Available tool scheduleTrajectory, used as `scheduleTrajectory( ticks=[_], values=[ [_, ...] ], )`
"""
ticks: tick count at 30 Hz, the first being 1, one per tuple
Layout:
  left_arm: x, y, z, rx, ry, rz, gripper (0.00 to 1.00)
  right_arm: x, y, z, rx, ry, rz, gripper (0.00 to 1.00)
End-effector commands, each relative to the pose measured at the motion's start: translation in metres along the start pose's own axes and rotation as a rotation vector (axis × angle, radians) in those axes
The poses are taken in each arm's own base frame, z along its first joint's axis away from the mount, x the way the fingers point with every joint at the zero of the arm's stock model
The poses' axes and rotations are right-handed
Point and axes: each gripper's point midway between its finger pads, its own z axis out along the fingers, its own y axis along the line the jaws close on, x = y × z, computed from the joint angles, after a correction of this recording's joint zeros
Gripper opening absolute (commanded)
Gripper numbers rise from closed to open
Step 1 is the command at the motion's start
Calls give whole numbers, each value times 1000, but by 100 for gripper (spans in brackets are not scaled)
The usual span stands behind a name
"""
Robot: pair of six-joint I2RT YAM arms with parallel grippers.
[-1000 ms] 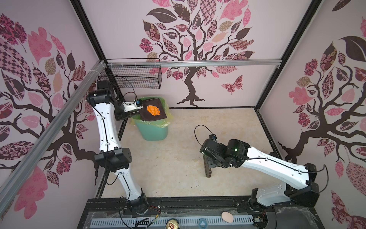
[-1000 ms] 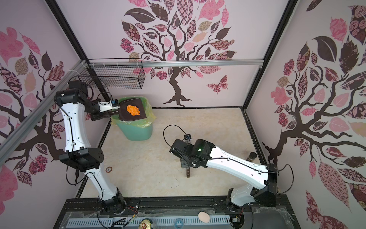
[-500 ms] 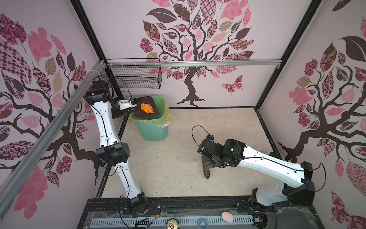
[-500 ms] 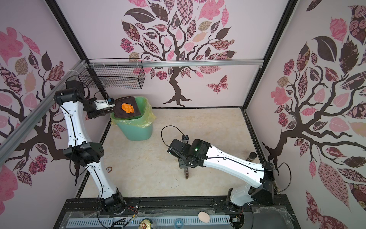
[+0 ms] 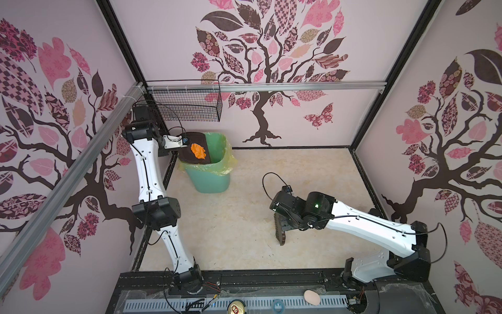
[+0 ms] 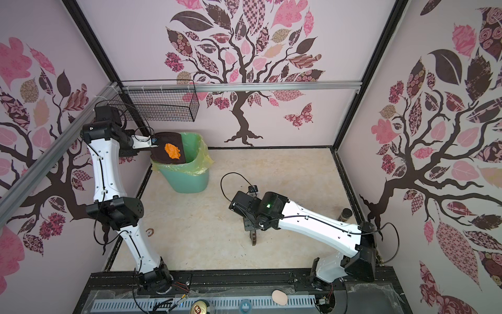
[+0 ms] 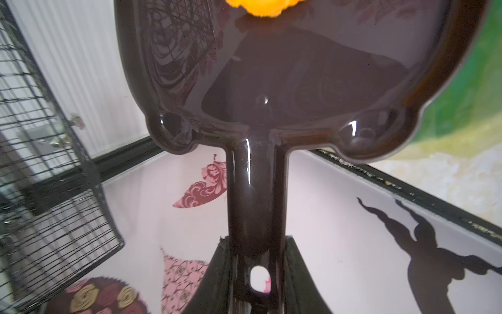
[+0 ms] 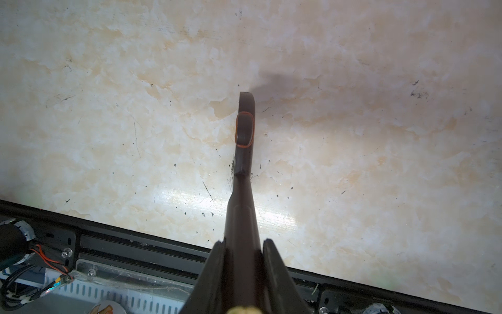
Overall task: Sweep away the paper scraps from the table
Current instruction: 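Tip the dustpan over the green bin with the left gripper, then lower the dustpan to the table with the left gripper while the right lowers the brush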
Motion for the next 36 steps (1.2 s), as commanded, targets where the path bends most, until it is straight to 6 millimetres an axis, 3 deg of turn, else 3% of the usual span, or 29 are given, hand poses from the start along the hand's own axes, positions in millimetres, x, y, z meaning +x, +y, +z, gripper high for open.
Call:
scheduleTrajectory(
  ticks=[1, 6, 14, 16, 20, 25, 30, 33, 36],
  values=[
    [-6, 24, -27, -144, 47, 77, 0, 3, -2, 13, 36, 24, -20, 0],
    [-20, 32, -43, -223, 66, 142, 0, 4, -4, 12, 37, 19, -23, 0],
    [-16, 43, -59, -282, 95, 155, 0, 1, -7, 7, 41, 4, -22, 0],
    [-17, 45, -71, -285, 56, 121, 0, 1, -8, 7, 43, 0, -22, 0],
    [-25, 37, -120, -294, -105, -3, 0, -5, -13, 2, 49, -30, -6, 0],
    [-45, 0, -170, -297, -288, -76, 0, -18, -25, -8, 30, -73, 41, 0],
    [-88, -69, -215, -157, -510, -121, 0, -40, -47, -19, 16, -148, 120, 0],
    [-111, -120, -217, -7, -609, -145, 0, -57, -62, -27, -26, -234, 214, 0],
    [-128, -163, -186, 59, -625, -159, 0, -72, -78, -42, -91, -348, 333, 0]
  ],
)
